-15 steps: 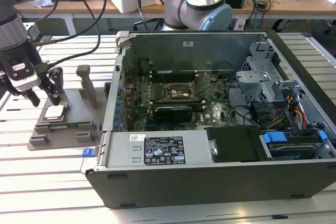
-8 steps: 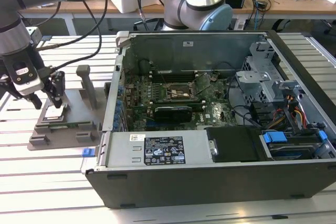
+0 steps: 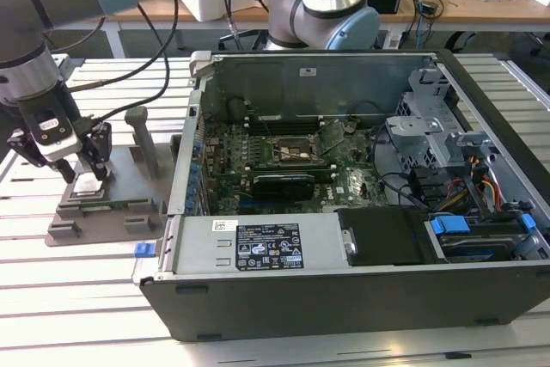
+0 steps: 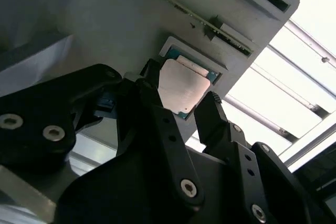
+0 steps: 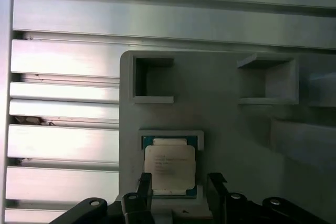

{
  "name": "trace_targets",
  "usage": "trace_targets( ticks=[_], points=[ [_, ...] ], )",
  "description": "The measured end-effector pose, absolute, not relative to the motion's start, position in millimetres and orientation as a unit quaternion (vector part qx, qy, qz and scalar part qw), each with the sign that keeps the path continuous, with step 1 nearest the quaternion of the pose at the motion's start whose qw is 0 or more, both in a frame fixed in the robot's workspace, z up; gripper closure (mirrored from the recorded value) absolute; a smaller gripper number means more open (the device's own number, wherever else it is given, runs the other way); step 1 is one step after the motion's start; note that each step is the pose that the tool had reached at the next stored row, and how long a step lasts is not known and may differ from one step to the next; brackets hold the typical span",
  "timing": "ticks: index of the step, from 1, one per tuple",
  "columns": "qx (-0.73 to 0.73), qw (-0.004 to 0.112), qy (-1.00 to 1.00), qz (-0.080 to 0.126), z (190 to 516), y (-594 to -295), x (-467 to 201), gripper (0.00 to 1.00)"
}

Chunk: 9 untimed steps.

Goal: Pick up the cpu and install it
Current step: 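Pick up the cpu and move it towards the insertion slot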

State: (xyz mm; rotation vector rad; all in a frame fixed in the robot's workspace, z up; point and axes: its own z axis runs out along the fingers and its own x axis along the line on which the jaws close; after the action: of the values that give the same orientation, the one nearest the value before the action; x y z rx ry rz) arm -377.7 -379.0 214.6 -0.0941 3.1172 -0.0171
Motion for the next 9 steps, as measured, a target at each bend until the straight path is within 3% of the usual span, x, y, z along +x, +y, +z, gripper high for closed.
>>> trace_targets(
  ticks=[9],
  points=[
    [-0.031, 0.011, 0.999, -0.006, 203.6, -376.9, -379.7, 0.46]
  ],
)
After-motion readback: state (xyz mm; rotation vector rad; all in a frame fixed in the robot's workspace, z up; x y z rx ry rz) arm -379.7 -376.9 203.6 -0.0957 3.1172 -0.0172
